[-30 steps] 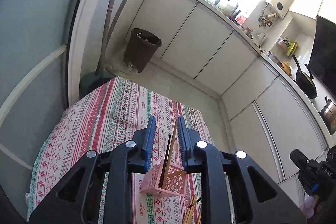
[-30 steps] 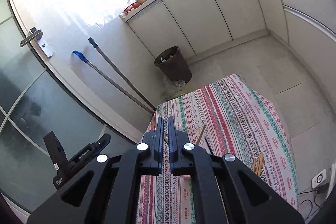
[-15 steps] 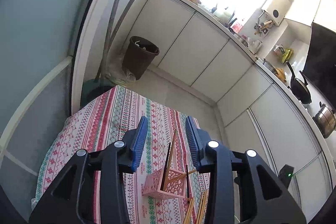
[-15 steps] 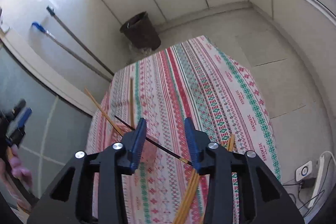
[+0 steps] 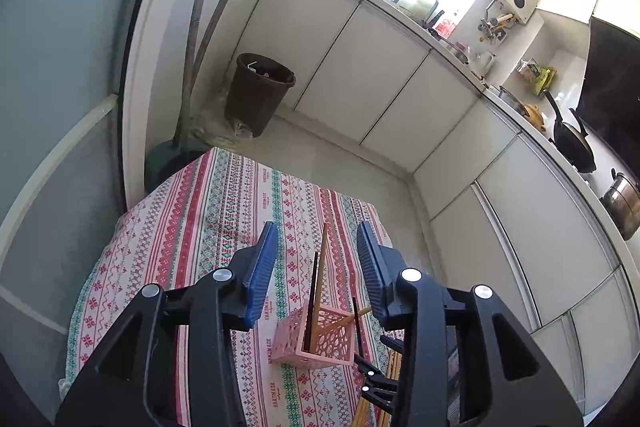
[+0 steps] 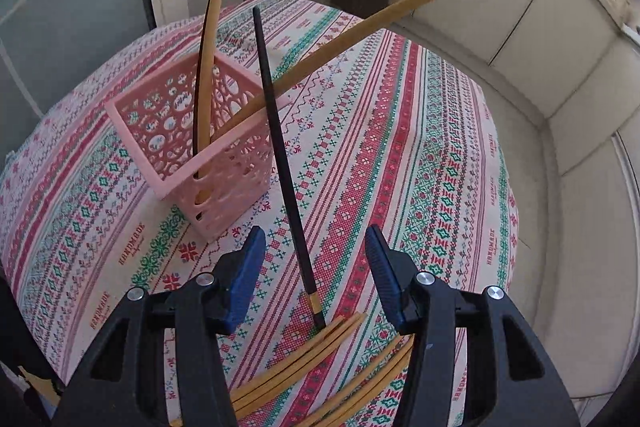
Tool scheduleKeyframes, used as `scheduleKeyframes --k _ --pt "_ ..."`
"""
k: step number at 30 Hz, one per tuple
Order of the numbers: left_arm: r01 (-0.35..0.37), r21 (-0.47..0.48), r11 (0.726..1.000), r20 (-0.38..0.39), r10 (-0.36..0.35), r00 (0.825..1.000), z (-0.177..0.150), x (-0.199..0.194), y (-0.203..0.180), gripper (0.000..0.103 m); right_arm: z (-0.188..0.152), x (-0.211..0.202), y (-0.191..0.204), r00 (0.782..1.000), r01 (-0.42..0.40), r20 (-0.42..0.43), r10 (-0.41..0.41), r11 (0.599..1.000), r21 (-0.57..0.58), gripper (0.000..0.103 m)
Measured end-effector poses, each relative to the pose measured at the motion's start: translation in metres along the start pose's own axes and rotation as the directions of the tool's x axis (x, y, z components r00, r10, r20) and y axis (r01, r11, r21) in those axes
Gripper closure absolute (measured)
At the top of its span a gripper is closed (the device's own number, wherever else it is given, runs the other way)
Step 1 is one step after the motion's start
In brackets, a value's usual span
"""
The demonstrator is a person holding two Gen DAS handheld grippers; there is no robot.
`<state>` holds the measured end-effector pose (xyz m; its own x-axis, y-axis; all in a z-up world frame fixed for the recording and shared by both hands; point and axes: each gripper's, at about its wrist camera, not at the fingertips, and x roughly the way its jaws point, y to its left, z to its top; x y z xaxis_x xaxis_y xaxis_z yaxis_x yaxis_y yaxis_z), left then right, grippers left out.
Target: Organize utensils
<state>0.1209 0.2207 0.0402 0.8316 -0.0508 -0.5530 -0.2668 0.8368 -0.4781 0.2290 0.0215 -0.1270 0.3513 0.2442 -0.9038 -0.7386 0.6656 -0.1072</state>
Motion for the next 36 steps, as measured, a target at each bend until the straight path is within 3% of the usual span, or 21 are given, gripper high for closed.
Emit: scheduleKeyframes --k 3,5,9,13,17,22,29,31,33,36 --pt "0.0 -0.008 1.0 -0.001 0.0 1.0 0.001 0.001 0.003 0.061 0.009 0.014 0.0 0.999 -0.027 -0.021 0.027 1.0 -0.009 0.068" --pt "-0.002 -0.006 1.0 -0.003 0.002 1.0 0.0 0.002 0.003 0.061 0.012 0.023 0.002 0.998 -0.04 -0.041 0.039 0.999 -0.013 0.096" --pt "0.008 -0.013 1.0 0.004 -0.008 1.0 0.001 -0.002 0.004 0.061 0.004 -0.003 -0.01 0.998 -0.044 0.047 0.041 0.997 0.07 0.097" --pt "0.023 -0.022 0.999 0.011 -0.022 1.0 0.003 -0.008 0.004 0.061 -0.006 -0.069 -0.026 0.976 -0.128 0.201 0.084 0.968 0.215 0.097" --pt "0.038 -0.025 0.999 0.03 -0.038 0.999 0.003 -0.016 -0.001 0.061 -0.001 -0.126 -0.039 0.922 -0.218 0.381 0.068 0.905 0.366 0.097" --pt "0.052 -0.023 0.998 0.053 -0.051 0.997 0.005 -0.025 -0.004 0.057 0.032 -0.149 -0.044 0.853 -0.322 0.522 0.001 0.787 0.525 0.097" --pt "0.053 -0.073 0.996 0.052 -0.049 0.997 0.012 -0.025 0.017 0.057 0.048 -0.106 -0.025 0.859 -0.32 0.507 -0.067 0.703 0.635 0.097" --pt "0.052 -0.084 0.995 0.047 -0.048 0.998 0.012 -0.024 0.022 0.057 0.043 -0.079 -0.018 0.866 -0.34 0.499 -0.045 0.679 0.651 0.093" --pt "0.043 -0.085 0.995 0.039 -0.039 0.998 0.012 -0.02 0.023 0.057 0.037 -0.057 -0.01 0.885 -0.308 0.463 -0.055 0.676 0.669 0.09" --pt "0.046 -0.081 0.996 0.029 -0.043 0.999 0.01 -0.019 0.024 0.057 0.033 -0.059 -0.005 0.886 -0.302 0.46 -0.048 0.693 0.655 0.088"
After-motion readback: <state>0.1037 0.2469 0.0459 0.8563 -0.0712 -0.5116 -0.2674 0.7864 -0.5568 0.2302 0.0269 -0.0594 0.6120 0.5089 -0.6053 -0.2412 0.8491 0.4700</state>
